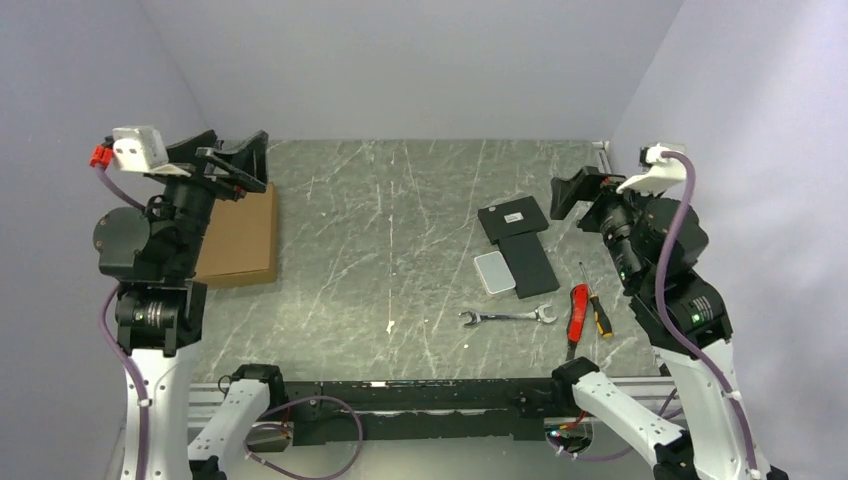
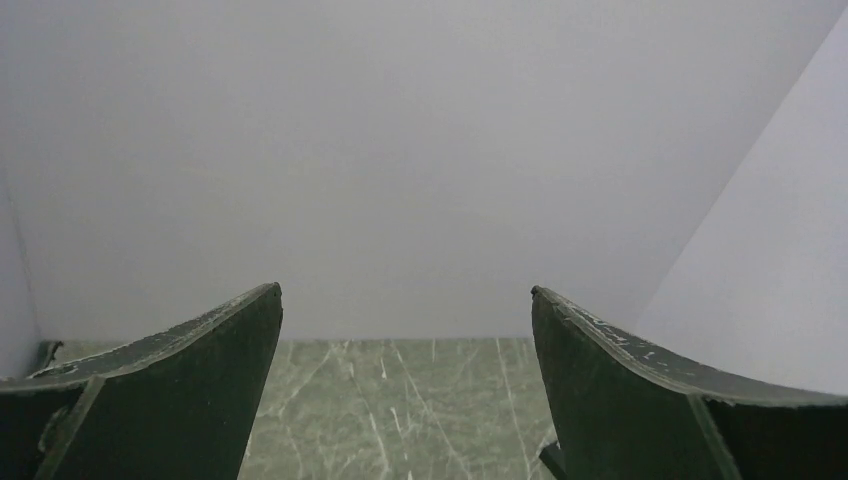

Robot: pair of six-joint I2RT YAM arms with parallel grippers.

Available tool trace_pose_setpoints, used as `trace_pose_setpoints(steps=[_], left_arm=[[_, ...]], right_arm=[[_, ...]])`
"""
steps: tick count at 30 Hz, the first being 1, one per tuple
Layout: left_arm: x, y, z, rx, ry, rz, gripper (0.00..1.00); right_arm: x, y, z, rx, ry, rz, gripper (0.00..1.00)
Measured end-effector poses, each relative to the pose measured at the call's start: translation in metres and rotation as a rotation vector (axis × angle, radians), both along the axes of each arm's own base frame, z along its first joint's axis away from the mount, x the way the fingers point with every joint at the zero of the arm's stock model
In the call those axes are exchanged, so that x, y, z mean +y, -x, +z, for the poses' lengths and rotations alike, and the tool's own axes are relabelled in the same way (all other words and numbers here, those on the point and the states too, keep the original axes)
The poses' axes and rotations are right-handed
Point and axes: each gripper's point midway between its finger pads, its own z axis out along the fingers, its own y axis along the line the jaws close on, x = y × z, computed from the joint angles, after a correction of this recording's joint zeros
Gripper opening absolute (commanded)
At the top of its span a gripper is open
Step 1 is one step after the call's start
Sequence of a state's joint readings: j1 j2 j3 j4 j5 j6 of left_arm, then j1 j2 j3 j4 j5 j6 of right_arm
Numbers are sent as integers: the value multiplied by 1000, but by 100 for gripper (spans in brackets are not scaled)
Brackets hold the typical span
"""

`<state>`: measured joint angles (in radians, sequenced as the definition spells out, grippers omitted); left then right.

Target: Unpack the express box

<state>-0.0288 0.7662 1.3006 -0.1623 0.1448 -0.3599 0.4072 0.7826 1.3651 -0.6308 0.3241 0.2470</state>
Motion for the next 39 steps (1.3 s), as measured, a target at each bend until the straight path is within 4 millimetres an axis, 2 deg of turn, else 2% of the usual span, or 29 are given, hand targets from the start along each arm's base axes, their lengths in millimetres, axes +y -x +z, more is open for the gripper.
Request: trace_pose_setpoints(steps=[2,7,10,13,15,18,20,22,26,29,31,33,34,37,39], left_arm=[[-2,-8,-12,34,-3,-5,99],[-5,-41,-64,202,-7,-5,99],[-3,-60,-104,337,-8,11,99],[3,-75,-153,509,-11,52,99],[10,-79,-182,615,-16,97,99],[26,-85,-218,748,-33,169,99],[48,-91,-244,843,-41,239,99],[82,-97,-271,951,-21,340,99],[172,-98,-334,1206,86,590,99],[219,-100,-363,1340,93,759,99],[241,-110,-378,1402,53,854,92],[256,-117,-391,1445,-2,928,63],[262,-118,-397,1465,-27,960,54],[276,-115,-412,1525,-128,1019,40],[282,-113,-412,1540,-192,1044,29]], right_arm=[[1,-5,-11,44,17,-7,100],[14,-30,-51,188,55,-6,100],[31,-40,-89,280,73,57,100],[51,-35,-132,360,59,164,100],[65,-29,-153,400,32,240,100],[84,-24,-166,427,-15,333,100],[94,-21,-171,434,-40,387,100],[104,-18,-174,439,-64,444,100],[117,-12,-172,436,-91,520,100],[122,-10,-166,419,-105,553,100],[124,-8,-163,411,-113,571,100],[126,-7,-162,412,-120,580,100],[127,-7,-162,414,-123,583,100],[128,-5,-163,424,-129,593,100],[128,-5,-163,427,-134,591,100]])
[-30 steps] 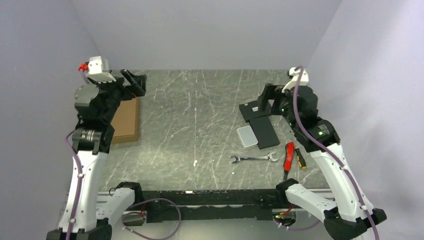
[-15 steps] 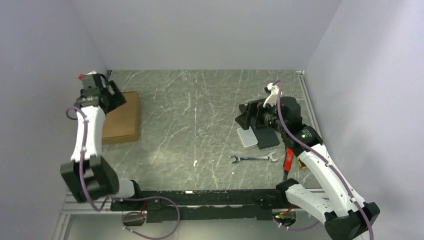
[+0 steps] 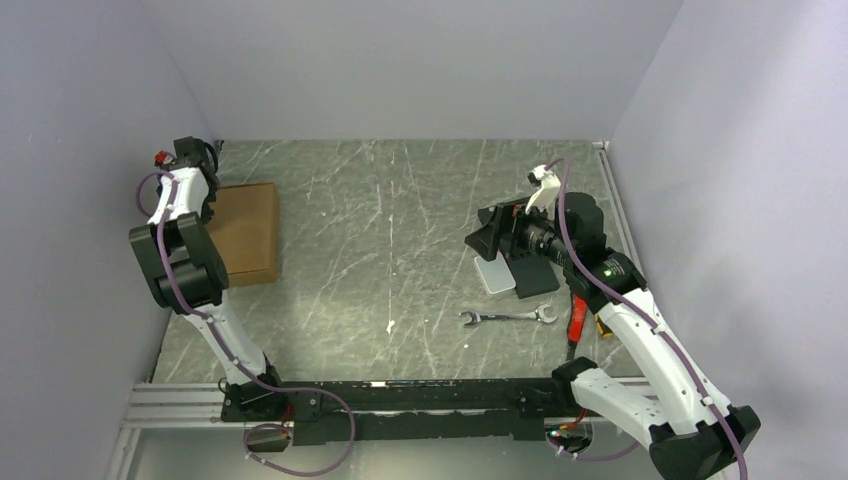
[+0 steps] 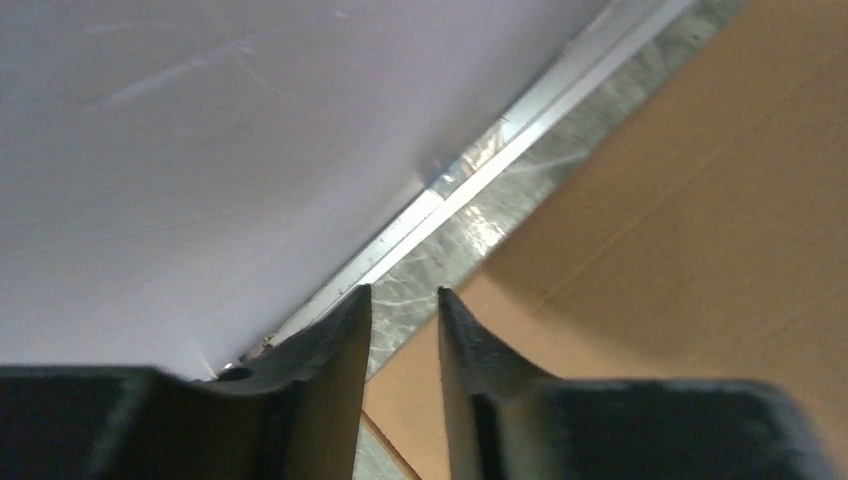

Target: Unpack the express box

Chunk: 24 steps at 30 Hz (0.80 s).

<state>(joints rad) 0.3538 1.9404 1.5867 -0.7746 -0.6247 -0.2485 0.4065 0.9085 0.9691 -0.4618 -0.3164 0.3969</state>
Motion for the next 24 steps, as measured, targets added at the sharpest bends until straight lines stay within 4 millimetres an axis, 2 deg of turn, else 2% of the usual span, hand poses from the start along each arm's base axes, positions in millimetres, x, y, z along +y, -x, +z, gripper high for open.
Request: trace_pose_setpoints(steps=[2,6,9,12,16,19,21,23,24], left_arm=[[7,1,5,23,-42,-5,25],[18,-5,9,58,-91,-19,25],[18,-9,-7,91,-64,-49,22],[12,-12,-34,126,19,-100,23],[5,-19,-49,119,104,-149,23],[-14,-30,-55,64,218,-195,23],[-39,-40,-62,8,329,-236,24],[-73,-48,-72,-32,452,-282,29],[-99,-50,-79,-51,533,-311,32]], right_arm=[[0,0,0,5,-6,-3,100],[2,2,1,18,-23,-3,100],[2,2,1,23,-27,-4,100],[2,2,2,22,-27,-4,100],[2,2,4,15,-30,-4,100],[2,3,6,9,-34,-3,100],[3,2,5,10,-34,-1,100],[6,-1,4,14,-37,8,100],[8,-3,2,16,-37,16,100]])
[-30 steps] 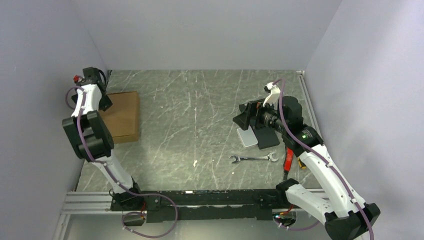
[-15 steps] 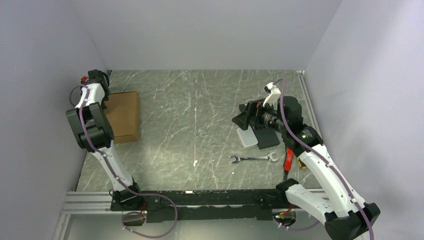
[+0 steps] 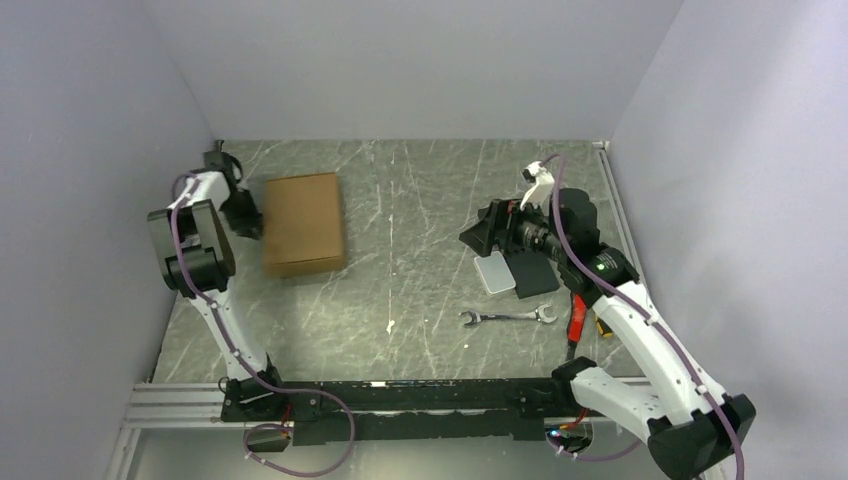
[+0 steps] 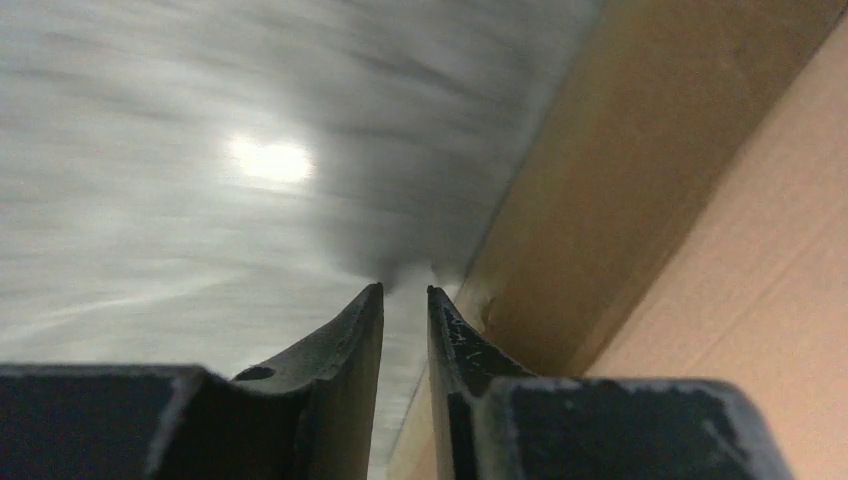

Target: Unpack the express box

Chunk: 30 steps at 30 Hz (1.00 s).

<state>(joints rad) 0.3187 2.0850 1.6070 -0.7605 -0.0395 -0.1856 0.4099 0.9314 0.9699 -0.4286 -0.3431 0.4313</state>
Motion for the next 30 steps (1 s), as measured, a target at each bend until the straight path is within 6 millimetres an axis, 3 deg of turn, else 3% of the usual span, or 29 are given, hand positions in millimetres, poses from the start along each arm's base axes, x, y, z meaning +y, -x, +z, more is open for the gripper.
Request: trace_pose_setpoints(steps=[3,7,9,14,21,25,30], left_arm=[[-89,1,-11,-28,264,-105,53],[-195,24,17,-89,541,-273,69],[-222,40,37,-115,625,-320,69],[-230,44,88,-261,715,-352,73],[-232,30,124,-413,767,-319,78],[-243,37,117,-434,858,-259,81],[-265,60,86,-349,936,-214,77]], right_arm=[[10,-9,-13,8,21,16,100],[27,-25,-50,46,71,25,100],[34,-36,-72,84,97,18,100],[40,-71,-123,212,183,-56,100],[44,-106,-132,245,167,-118,100],[53,-128,-141,261,155,-103,98],[72,-153,-154,292,140,-40,79]])
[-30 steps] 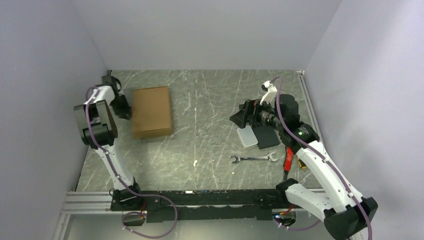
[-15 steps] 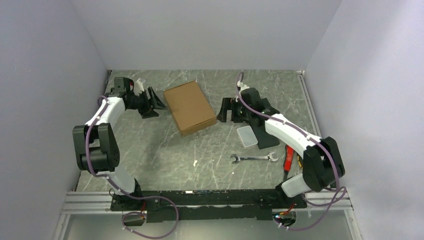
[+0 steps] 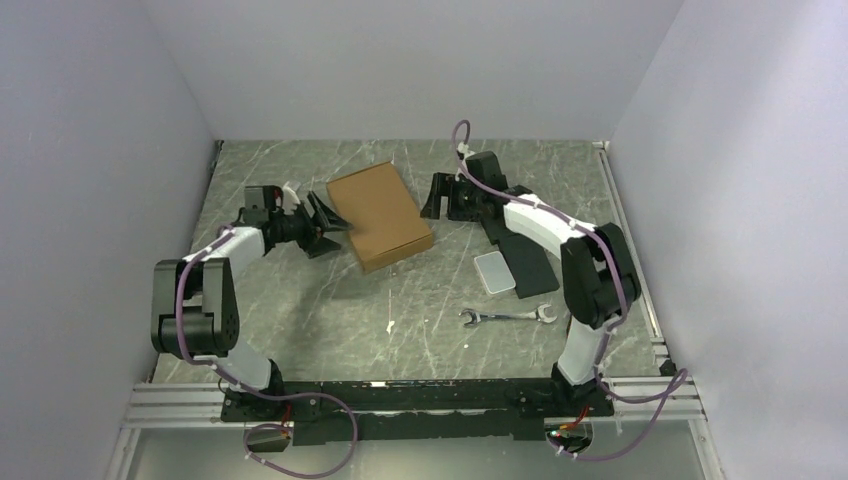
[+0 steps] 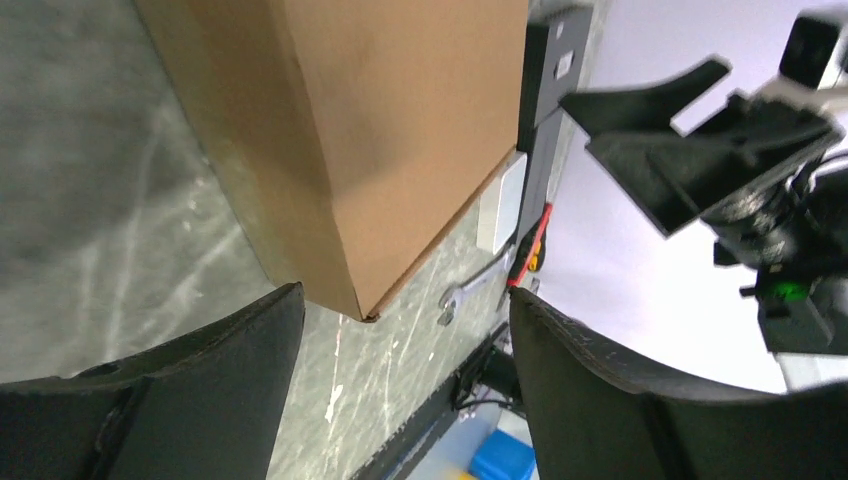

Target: Unpack the express box

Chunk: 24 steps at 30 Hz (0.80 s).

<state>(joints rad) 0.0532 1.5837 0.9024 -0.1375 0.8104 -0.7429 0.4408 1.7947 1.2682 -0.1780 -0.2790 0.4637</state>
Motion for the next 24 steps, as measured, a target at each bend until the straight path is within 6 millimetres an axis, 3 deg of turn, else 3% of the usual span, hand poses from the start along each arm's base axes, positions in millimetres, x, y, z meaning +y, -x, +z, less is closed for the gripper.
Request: trace_pose_setpoints(steps=[4,9,14,19,24], left_arm=[[-28,16,-11,23,30,-51,78],[-50,24,-13,9,26,-98,70],[-47,19,-17,7,-27,-81,71],[-41,6,-11,-31,-89,-67,80],[-34,10,-21,0,-140,-52,80]], right_arm=[[14,-12,-10,29,-29,50,76],[28,-21,-27,72,-53,103,56],[37,-15,-45,135,-82,146,51],[40,-11,-46,146,-105,163,42],[42,-1,-50,161,-144,164,40]])
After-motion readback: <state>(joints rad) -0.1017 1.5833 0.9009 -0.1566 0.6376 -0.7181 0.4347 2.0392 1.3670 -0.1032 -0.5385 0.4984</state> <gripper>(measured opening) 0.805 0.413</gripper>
